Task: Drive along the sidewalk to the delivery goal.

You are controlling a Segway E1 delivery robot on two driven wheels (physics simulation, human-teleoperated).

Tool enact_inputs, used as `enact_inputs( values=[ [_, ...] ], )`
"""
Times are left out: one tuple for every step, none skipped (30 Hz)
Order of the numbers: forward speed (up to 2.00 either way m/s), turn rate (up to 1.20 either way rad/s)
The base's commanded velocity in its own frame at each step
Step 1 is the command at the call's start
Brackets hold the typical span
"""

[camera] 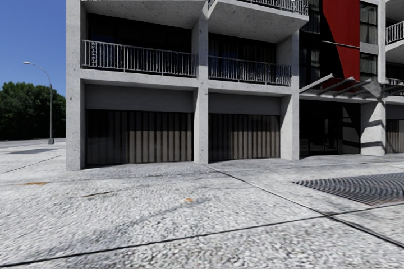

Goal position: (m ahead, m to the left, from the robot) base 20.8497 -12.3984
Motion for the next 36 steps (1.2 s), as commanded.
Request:
enact_inputs(
  values=[
    [2.00,-0.38],
    [2.00,-0.38],
    [2.00,-0.39],
    [2.00,-0.53],
    [2.00,-0.54],
    [2.00,-0.54],
    [2.00,-0.54],
    [2.00,-0.54],
    [2.00,-0.54],
    [2.00,-0.54],
    [2.00,-0.54],
    [2.00,-0.57],
    [2.00,-0.61],
    [2.00,-0.61],
    [2.00,-0.64],
    [2.00,-0.66],
    [2.00,-0.69],
    [2.00,-0.69],
    [2.00,-0.77],
    [2.00,-0.80],
    [2.00,-0.80],
    [2.00,-0.80],
    [2.00,-0.81],
    [2.00,-0.81],
    [2.00,-0.81],
    [2.00,-0.81],
    [2.00,-0.81],
    [2.00,-0.81],
    [2.00,-0.81],
    [2.00,-0.81],
    [2.00,-0.81],
    [2.00,-0.81],
    [2.00,-0.81],
    [2.00,-0.81],
    [2.00,-0.81],
    [2.00,-0.81]
  ],
)
